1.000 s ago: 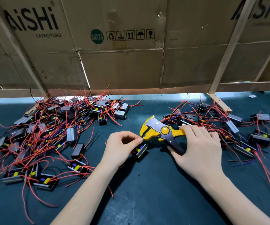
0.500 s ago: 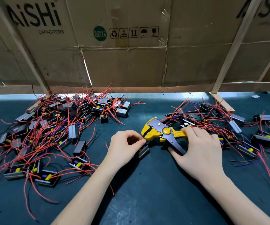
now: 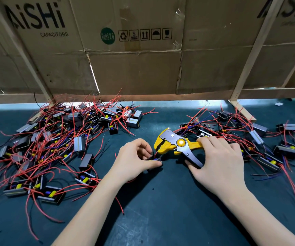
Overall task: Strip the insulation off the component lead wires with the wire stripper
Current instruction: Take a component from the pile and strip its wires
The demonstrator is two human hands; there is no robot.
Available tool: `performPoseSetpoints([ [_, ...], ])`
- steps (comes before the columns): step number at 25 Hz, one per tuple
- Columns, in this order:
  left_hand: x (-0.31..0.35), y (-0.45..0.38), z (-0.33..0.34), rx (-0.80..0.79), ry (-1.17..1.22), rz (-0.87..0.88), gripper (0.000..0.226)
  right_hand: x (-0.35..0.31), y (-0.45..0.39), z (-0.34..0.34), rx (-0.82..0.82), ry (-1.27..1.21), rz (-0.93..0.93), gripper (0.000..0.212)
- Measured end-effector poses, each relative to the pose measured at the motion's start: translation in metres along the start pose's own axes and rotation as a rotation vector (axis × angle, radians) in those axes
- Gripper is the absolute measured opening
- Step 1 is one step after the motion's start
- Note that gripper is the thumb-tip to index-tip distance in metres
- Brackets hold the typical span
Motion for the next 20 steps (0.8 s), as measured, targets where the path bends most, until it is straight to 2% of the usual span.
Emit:
performPoseSetpoints([
  [12,0.000,-0.001,0.000,-0.016,-0.062,0.017,0.038,0.000,-0.002,-0.009,-0.009,-0.037,0.026,0.042],
  [14,0.002,0.000,-0.001,-0.026,-0.097,0.045,0.038,0.001,-0.001,-0.012,0.035,-0.047,0.044,0.040],
  [18,0.007,0.003,-0.010,-0.043,-0.383,0.107,0.043,0.003,-0.005,-0.016,0.142,0.007,0.031,0.046],
  [20,0.010,0.004,-0.013,-0.061,-0.431,0.115,0.039,0.009,-0.006,-0.017,0.151,0.019,0.086,0.051],
])
Point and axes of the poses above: each hand's wrist, its own y-axis away from the middle knuckle, its own z-axis out of the palm, x = y × z, the point moved 3 cm from there along -y, towards the middle knuckle, and after that the axes turned 9 degrees about y, right-handed, at the moved point
